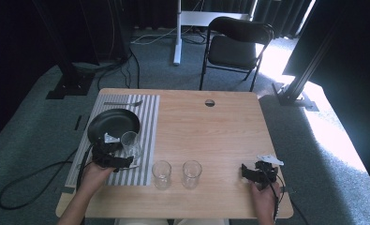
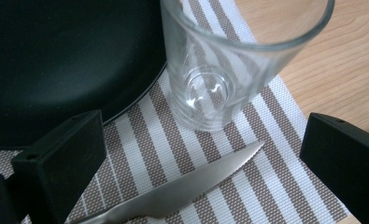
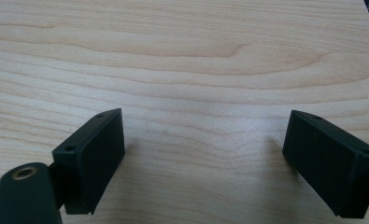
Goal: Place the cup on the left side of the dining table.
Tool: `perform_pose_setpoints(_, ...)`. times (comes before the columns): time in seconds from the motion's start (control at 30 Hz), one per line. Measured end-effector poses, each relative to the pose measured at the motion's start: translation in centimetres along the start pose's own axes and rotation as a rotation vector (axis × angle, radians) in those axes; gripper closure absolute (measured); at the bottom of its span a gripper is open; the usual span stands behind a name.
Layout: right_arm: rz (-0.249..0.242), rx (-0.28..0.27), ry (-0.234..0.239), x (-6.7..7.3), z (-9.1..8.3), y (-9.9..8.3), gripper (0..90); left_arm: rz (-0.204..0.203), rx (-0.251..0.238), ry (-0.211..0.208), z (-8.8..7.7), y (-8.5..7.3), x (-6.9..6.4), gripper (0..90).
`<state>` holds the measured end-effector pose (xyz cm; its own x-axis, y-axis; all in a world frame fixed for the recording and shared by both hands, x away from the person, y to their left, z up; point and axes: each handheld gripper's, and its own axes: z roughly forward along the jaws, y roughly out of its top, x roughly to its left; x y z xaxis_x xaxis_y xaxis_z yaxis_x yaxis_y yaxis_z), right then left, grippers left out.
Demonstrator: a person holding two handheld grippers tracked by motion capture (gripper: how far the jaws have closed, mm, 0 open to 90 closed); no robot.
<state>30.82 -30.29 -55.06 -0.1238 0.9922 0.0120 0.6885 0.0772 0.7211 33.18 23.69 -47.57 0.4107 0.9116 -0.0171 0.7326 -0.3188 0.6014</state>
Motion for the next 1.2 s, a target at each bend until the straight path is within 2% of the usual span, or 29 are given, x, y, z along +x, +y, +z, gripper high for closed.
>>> perform_pose_setpoints(0.47,0.000,0.000,0.000,0.0,0.0,0.0,12.1,-0.045,0.017,0.005,0.6,-3.7,0.4,0.9)
perform_pose_setpoints(0.73,0.000,0.001,0.000,0.0,0.0,0.0,12.2,-0.067,0.004,0.006,0.4,-5.5,0.5,0.9)
perform_pose_setpoints(0.93,0.002,0.001,0.000,0.0,0.0,0.0,12.2,-0.085,-0.035,0.047,0.4,-7.0,0.6,0.9)
perform_pose_setpoints(1.07,0.002,0.001,0.000,0.0,0.0,0.0,12.2,-0.102,-0.063,0.098,0.3,-7.8,0.7,0.9)
perform_pose_setpoints(1.13,0.002,0.001,0.000,0.0,0.0,0.0,12.2,-0.124,-0.075,0.101,0.1,-8.2,0.9,0.9)
perform_pose_setpoints(1.2,0.002,0.001,0.000,0.0,0.0,0.0,12.1,-0.127,-0.080,0.113,0.0,-8.6,1.1,0.9)
